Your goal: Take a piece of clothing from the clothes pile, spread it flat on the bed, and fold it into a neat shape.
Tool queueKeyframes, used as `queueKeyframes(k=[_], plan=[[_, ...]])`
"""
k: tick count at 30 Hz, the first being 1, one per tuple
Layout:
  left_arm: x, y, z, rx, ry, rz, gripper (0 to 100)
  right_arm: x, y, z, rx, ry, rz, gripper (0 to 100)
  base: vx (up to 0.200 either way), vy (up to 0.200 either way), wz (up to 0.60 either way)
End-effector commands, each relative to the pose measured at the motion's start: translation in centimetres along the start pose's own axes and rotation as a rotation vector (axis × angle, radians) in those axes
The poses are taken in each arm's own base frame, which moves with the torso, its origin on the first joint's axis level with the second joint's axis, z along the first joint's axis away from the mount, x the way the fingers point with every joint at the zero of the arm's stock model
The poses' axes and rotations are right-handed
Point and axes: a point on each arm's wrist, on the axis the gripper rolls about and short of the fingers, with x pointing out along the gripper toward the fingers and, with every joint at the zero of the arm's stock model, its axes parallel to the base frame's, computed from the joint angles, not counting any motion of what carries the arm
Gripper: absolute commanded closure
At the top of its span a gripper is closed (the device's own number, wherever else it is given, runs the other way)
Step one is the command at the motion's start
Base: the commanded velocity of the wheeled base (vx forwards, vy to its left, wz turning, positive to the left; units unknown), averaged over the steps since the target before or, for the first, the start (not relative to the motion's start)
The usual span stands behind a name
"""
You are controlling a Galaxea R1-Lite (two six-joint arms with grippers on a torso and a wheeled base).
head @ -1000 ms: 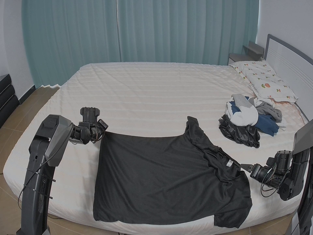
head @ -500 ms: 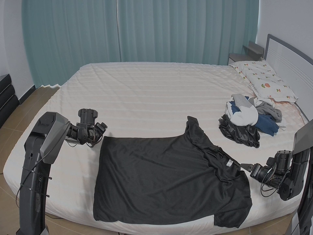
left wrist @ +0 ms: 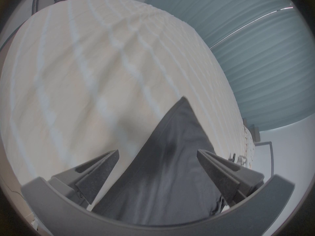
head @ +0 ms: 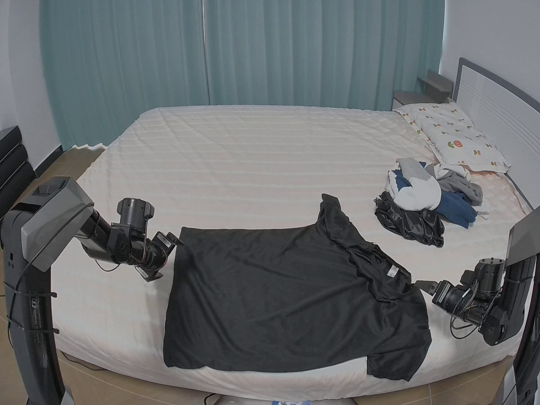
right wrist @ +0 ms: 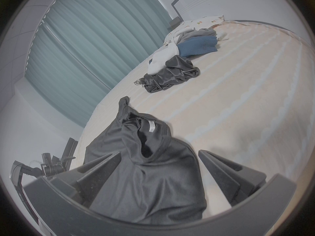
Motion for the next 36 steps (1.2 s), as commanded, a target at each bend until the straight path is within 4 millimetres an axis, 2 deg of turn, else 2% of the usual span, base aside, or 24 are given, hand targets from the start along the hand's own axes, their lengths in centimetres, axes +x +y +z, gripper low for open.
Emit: queueKeyframes(k=[1, 4, 14, 21, 32, 36], plan=[[-2.8, 0.8, -1.9, 0.012, 0.019, -0.062, 0, -0.1, 0.2, 0.2, 0.002, -0.015, 0.013, 0, 0.0, 0.0, 0.0], [-2.7, 1.0, -2.0, 0.014, 0.01, -0.076, 0, -0.2, 0.5, 0.5, 0.003, -0.03, 0.025, 0, 0.0, 0.0, 0.0], [-2.6, 0.7, -2.0, 0.005, 0.007, -0.097, 0, 1.7, 3.9, 1.5, -0.044, -0.128, 0.098, 0, 0.0, 0.0, 0.0], [-2.5, 0.7, -2.1, 0.011, 0.008, -0.096, 0, 3.0, 6.3, 2.1, -0.072, -0.155, 0.142, 0, 0.171, 0.0, 0.0], [-2.5, 0.6, -2.1, 0.012, -0.003, -0.09, 0, 7.7, 11.7, 2.1, -0.114, -0.031, 0.165, 0, 0.0, 0.0, 0.0], [-2.4, 0.6, -2.6, 0.026, -0.002, -0.083, 0, 10.8, 13.7, 0.0, -0.104, 0.047, 0.177, 0, 0.0, 0.0, 0.0]])
